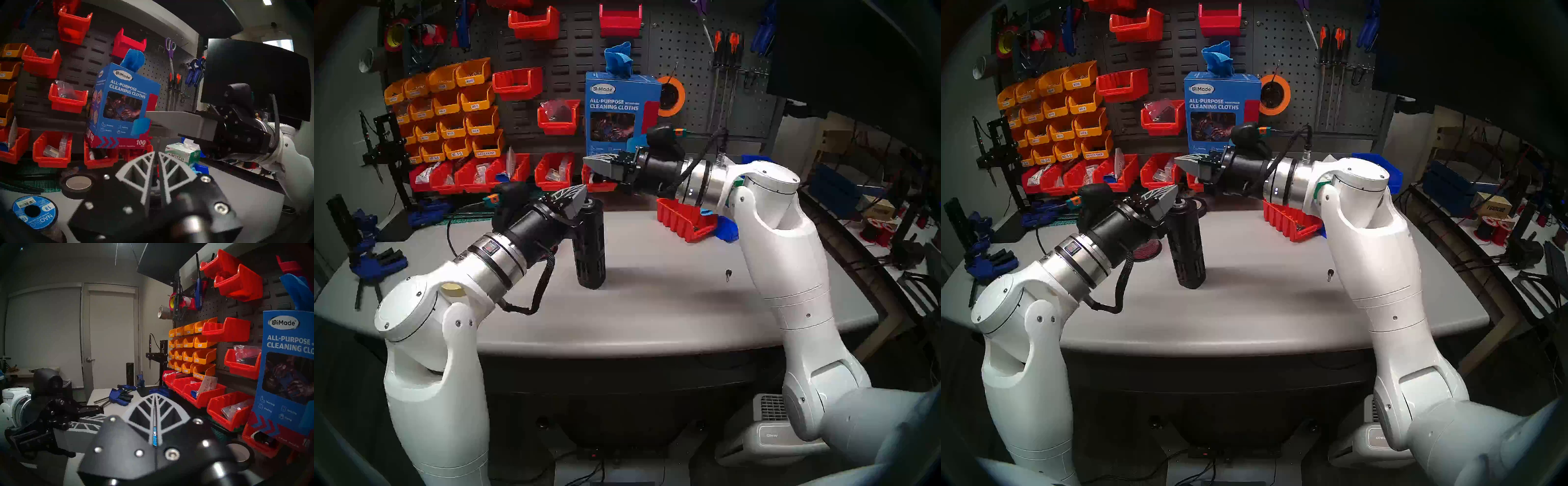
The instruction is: Pick a screwdriver bit and insert it into the screwdriver
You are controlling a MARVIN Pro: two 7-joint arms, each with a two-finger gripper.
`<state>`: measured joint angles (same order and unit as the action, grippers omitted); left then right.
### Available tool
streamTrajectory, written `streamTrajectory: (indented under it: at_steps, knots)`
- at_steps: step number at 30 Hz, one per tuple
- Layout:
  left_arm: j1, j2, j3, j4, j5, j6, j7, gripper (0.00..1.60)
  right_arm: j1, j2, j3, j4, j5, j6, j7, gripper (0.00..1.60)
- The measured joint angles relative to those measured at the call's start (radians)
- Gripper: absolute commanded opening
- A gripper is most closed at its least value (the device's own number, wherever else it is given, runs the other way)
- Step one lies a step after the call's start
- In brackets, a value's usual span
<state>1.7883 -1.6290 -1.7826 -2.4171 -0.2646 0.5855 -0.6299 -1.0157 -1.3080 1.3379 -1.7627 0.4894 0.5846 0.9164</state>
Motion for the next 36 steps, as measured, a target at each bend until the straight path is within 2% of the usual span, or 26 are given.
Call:
streamTrajectory:
  at_steps: [2, 3, 4, 5, 7, 8, 9, 10, 21, 30, 36]
  knots:
    - [0.0, 0.0, 0.0, 0.0, 0.0, 0.001, 0.0, 0.79, 0.0, 0.0, 0.0, 0.001, 0.0, 0.0, 0.001, 0.0]
    - [0.0, 0.0, 0.0, 0.0, 0.0, 0.002, 0.0, 1.06, 0.0, 0.0, 0.0, 0.001, 0.0, 0.0, 0.001, 0.0]
    - [0.0, 0.0, 0.0, 0.0, 0.001, 0.002, 0.0, 1.16, 0.0, 0.0, 0.0, 0.001, 0.0, 0.0, 0.002, 0.0]
    - [0.0, 0.0, 0.0, 0.0, 0.001, 0.003, 0.0, 1.16, 0.0, 0.0, 0.0, 0.001, 0.0, 0.0, 0.002, 0.0]
    - [0.0, 0.0, 0.0, 0.0, 0.001, 0.004, 0.0, 1.31, 0.0, 0.0, 0.0, 0.002, 0.0, 0.0, 0.003, 0.0]
    - [0.0, 0.0, 0.0, 0.0, 0.001, 0.005, 0.0, 1.31, 0.0, 0.0, 0.0, 0.002, 0.0, 0.0, 0.003, 0.0]
    - [0.0, 0.0, 0.0, 0.0, 0.001, 0.005, 0.0, 1.47, 0.0, 0.0, 0.0, 0.002, 0.0, 0.0, 0.003, 0.0]
    - [-0.001, -0.001, 0.001, 0.0, 0.001, 0.006, -0.001, 1.55, 0.0, -0.001, 0.0, 0.002, 0.0, 0.0, 0.003, 0.0]
    - [-0.007, -0.002, -0.005, 0.0, -0.005, 0.01, 0.001, 1.6, -0.003, 0.0, 0.004, -0.003, 0.0, 0.0, 0.003, 0.0]
    - [-0.013, -0.002, -0.049, 0.0, -0.03, 0.007, -0.024, 1.6, -0.023, 0.009, 0.027, -0.026, 0.0, 0.0, -0.012, 0.0]
    - [-0.02, -0.003, -0.097, 0.0, -0.049, -0.014, -0.031, 1.6, -0.064, 0.023, 0.057, -0.057, 0.0, 0.0, -0.035, 0.0]
